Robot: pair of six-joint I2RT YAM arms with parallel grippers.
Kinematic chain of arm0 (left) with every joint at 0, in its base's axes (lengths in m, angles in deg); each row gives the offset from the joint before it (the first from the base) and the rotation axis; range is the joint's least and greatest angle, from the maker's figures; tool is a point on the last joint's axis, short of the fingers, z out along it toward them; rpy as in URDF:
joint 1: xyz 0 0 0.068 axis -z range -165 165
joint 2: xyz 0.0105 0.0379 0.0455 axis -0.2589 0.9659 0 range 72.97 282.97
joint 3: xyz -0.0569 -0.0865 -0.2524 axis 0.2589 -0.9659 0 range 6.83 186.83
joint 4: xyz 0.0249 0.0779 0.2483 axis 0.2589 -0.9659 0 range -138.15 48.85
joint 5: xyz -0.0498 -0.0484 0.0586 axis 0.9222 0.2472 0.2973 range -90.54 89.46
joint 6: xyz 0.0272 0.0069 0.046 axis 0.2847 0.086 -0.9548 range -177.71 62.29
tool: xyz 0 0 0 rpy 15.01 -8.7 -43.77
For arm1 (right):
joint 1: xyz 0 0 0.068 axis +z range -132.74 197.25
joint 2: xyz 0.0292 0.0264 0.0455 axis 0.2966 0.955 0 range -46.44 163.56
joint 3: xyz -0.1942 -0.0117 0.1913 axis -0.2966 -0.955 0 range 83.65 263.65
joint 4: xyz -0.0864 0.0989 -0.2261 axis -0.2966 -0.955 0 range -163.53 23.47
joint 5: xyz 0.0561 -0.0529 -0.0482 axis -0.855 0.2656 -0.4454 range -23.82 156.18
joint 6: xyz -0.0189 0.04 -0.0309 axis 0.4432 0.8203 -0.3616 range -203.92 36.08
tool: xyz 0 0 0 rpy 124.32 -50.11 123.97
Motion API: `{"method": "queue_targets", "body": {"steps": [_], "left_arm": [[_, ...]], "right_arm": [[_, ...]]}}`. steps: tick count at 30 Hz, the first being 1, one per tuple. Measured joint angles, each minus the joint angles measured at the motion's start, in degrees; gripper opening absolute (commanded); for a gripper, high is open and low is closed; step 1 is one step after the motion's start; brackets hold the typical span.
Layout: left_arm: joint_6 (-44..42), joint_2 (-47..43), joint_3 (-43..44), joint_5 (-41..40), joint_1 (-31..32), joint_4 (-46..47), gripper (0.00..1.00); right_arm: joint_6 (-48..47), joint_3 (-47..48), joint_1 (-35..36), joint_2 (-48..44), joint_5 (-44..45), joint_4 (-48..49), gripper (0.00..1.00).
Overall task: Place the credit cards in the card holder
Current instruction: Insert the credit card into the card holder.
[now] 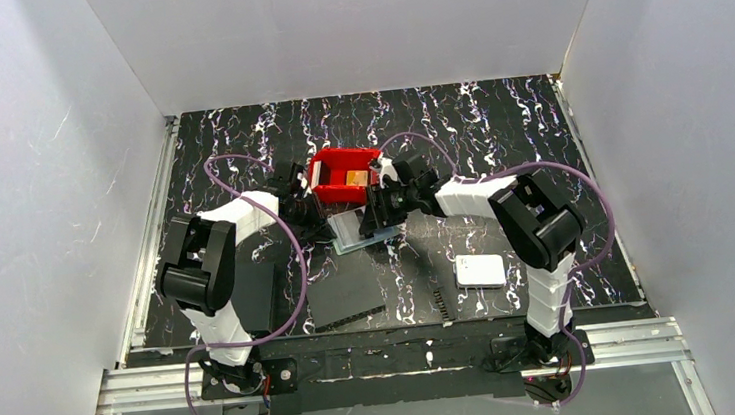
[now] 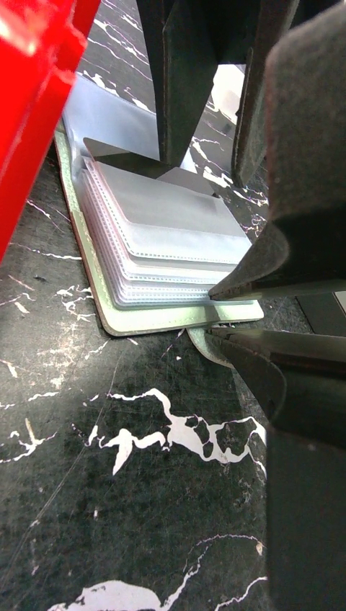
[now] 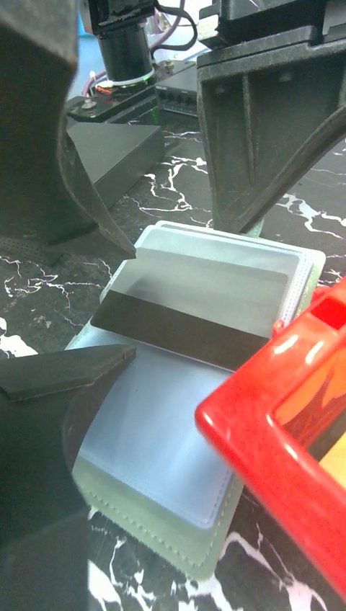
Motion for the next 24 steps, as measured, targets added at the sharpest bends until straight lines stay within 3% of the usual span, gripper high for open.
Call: {"method": "queue_targets", "body": {"steps": [24], "left_arm": [[-0.3,-0.1,-0.2,0.4,0.0,0.0,0.17]], "right_arm": [[4.1,-4.3,2.9,1.4,0.5,14.0,0.46]]}}
